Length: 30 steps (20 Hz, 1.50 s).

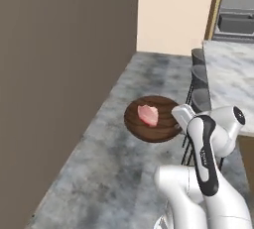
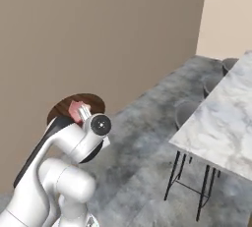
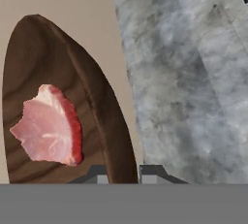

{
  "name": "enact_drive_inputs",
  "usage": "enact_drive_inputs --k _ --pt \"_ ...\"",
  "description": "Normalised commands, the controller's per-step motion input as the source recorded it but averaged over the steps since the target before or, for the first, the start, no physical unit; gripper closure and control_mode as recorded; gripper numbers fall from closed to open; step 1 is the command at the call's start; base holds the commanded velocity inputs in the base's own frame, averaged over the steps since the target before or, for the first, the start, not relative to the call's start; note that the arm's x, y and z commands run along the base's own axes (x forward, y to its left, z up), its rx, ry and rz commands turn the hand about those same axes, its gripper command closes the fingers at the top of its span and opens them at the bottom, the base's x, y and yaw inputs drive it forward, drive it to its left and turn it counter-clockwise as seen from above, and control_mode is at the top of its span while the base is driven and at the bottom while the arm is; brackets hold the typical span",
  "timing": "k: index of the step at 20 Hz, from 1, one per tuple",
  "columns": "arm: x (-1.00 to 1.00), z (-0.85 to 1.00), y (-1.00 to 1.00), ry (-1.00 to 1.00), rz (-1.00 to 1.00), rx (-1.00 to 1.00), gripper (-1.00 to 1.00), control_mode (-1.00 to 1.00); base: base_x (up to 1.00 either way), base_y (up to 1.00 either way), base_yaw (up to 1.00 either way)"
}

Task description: Place one of the steaks on the plate and the other in the bowl. Then place the bowl in the fridge.

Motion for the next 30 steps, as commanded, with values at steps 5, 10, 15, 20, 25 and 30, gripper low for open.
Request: enact_drive_inputs --k 5,10,15,20,25,30 --pt "0.0 0.0 0.0 0.0 0.0 0.0 1.0 1.0 1.0 0.91 -0.55" --pt "0.0 0.0 0.0 0.0 0.0 0.0 1.0 1.0 1.0 0.92 -0.55" --pt "0.0 0.0 0.0 0.0 0.0 0.0 1.0 1.0 1.0 0.92 -0.55" --pt "0.0 0.0 0.0 0.0 0.0 0.0 1.0 1.0 1.0 0.65 -0.48" --pt "0.0 0.0 0.0 0.0 0.0 0.0 1.0 1.0 1.0 0.88 -0.41" --pt "0.0 0.0 0.0 0.0 0.0 0.0 1.0 1.0 1.0 0.78 -0.39"
